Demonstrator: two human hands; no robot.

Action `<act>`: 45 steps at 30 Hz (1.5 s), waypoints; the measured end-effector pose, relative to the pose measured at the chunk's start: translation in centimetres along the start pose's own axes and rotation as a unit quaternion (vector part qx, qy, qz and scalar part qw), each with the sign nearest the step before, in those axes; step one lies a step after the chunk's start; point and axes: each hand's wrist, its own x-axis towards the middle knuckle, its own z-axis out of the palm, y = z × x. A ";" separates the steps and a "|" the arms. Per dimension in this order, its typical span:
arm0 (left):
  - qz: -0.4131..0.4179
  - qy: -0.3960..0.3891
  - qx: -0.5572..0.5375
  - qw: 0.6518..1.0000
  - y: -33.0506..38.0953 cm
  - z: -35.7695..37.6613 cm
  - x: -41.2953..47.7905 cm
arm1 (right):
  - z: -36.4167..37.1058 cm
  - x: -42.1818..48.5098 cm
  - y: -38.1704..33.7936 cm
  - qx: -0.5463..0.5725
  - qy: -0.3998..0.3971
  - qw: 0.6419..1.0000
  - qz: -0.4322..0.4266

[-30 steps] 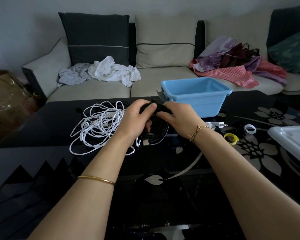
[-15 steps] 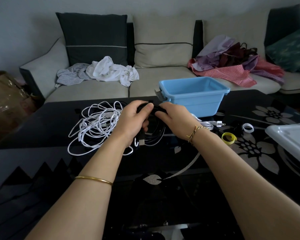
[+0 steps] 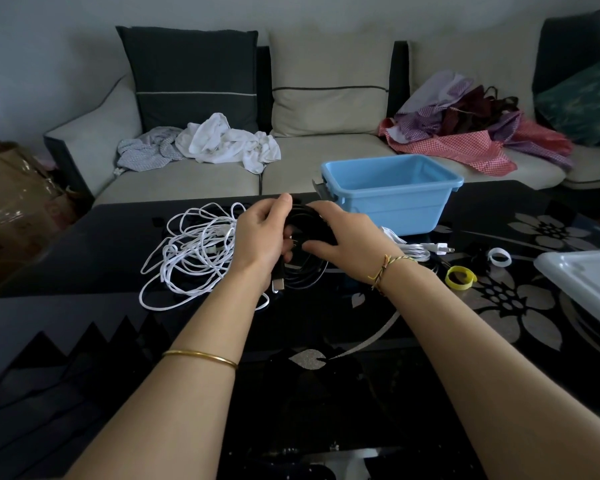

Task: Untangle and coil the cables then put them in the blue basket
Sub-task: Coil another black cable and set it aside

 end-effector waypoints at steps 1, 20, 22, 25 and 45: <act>-0.001 -0.004 0.000 1.000 0.0 0.0 0.0 | 0.1 0.0 0.0 -0.008 -0.003 1.000 0.006; 0.064 -0.088 0.010 0.994 -0.5 0.0 0.0 | -0.7 0.0 -0.2 -0.014 -0.006 0.999 0.043; 0.066 -0.081 0.025 0.994 -0.6 -0.2 0.2 | -0.8 0.0 -0.2 -0.007 0.004 0.999 0.043; 0.062 -0.064 0.039 0.995 -0.8 -0.4 0.3 | -1.9 0.2 -0.5 0.000 0.041 0.998 0.051; 0.081 -0.131 0.120 0.981 -1.1 0.1 -0.2 | -1.4 0.3 -0.4 0.170 0.172 0.970 0.036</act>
